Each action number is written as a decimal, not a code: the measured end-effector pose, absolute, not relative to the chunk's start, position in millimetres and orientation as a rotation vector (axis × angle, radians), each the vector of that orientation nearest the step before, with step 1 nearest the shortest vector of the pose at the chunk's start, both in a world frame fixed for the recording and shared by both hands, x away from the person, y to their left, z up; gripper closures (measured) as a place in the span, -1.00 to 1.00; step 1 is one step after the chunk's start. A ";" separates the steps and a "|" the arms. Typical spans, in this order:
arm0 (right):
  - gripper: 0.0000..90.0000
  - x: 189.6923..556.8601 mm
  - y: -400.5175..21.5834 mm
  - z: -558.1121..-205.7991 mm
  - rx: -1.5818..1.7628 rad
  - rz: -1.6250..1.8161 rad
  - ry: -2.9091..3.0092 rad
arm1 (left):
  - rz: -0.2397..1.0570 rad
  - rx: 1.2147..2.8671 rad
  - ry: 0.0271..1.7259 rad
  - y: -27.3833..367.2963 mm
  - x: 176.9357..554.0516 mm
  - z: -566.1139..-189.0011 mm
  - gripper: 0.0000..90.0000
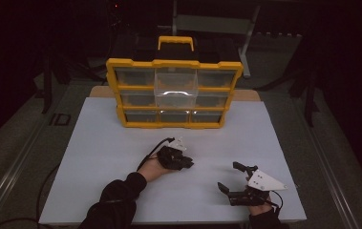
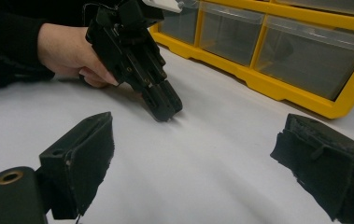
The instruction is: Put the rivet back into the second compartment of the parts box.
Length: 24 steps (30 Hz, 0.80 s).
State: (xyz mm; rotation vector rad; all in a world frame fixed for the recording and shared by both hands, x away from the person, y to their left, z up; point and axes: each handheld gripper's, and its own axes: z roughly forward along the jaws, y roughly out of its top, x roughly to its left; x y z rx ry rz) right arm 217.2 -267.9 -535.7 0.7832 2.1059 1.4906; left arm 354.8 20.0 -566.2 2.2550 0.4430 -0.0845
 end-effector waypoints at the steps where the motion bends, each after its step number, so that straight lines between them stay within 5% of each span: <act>1: -0.77 217.2 -267.9 -535.7 0.783 1.490 2.106 | -0.088 2.255 0.444 20.1 355.0 -566.2 0.80; 11: -0.78 217.3 -268.0 -535.4 0.786 1.490 2.104 | -0.113 2.246 0.435 25.8 353.8 -561.3 0.82; 24: -0.77 217.1 -268.1 -534.8 0.784 1.487 2.098 | -0.061 2.207 0.380 40.9 336.5 -507.3 0.82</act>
